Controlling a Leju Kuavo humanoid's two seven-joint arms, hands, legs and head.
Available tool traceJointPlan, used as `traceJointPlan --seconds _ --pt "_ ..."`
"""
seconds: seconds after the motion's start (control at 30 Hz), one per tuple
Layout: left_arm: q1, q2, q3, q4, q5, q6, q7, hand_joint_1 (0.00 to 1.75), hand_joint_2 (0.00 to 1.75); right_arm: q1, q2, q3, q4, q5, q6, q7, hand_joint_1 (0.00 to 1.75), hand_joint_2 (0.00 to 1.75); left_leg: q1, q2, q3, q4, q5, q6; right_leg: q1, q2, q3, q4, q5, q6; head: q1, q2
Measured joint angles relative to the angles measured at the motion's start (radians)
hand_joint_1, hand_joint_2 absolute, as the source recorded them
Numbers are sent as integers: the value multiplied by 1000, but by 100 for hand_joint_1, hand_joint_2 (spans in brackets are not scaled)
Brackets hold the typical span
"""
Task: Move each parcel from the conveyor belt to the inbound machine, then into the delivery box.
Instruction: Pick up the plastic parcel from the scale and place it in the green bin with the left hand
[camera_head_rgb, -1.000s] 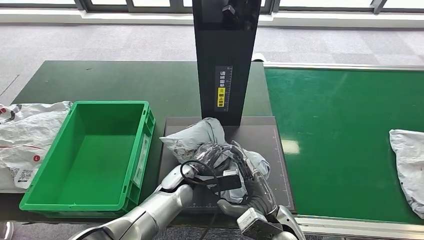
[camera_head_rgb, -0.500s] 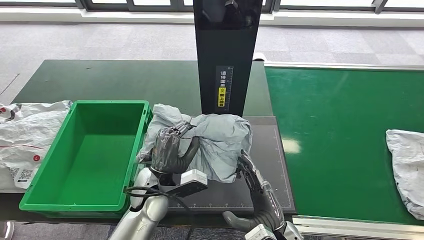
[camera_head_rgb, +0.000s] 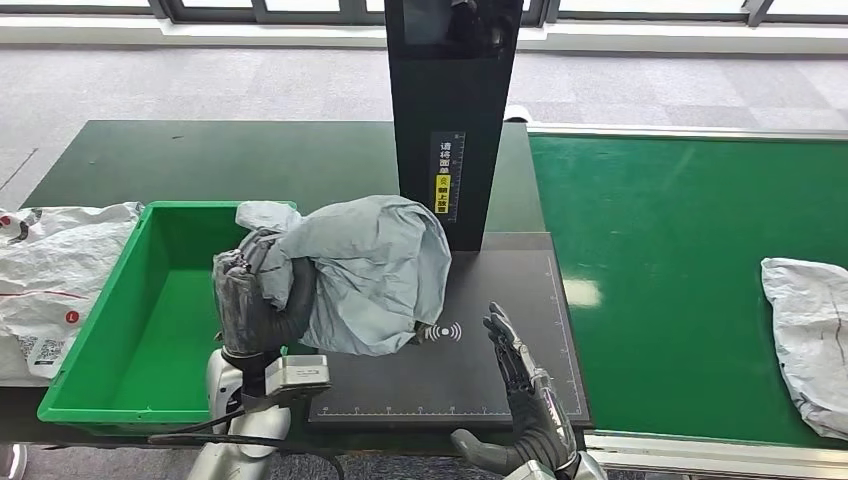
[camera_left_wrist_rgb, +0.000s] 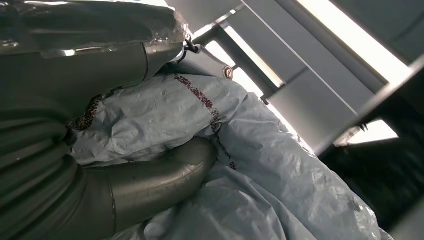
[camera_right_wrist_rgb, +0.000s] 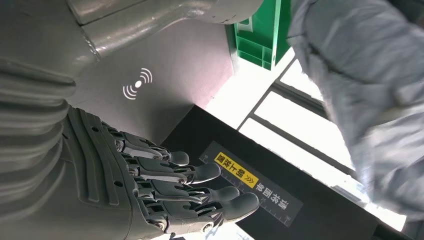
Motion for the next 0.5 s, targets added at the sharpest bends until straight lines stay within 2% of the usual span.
traceJointPlan --seconds 0.2,0.5 --pt "-14 19 98 -3 46 -2 -28 175 175 0 -3 0 0 -2 0 0 0 175 0 0 0 0 0 0 0 0 0 0 0 0 0 0" --pt "-15 21 128 -3 45 -2 -37 175 175 -1 -5 0 0 -2 0 0 0 175 0 0 0 0 0 0 0 0 0 0 0 0 0 0"
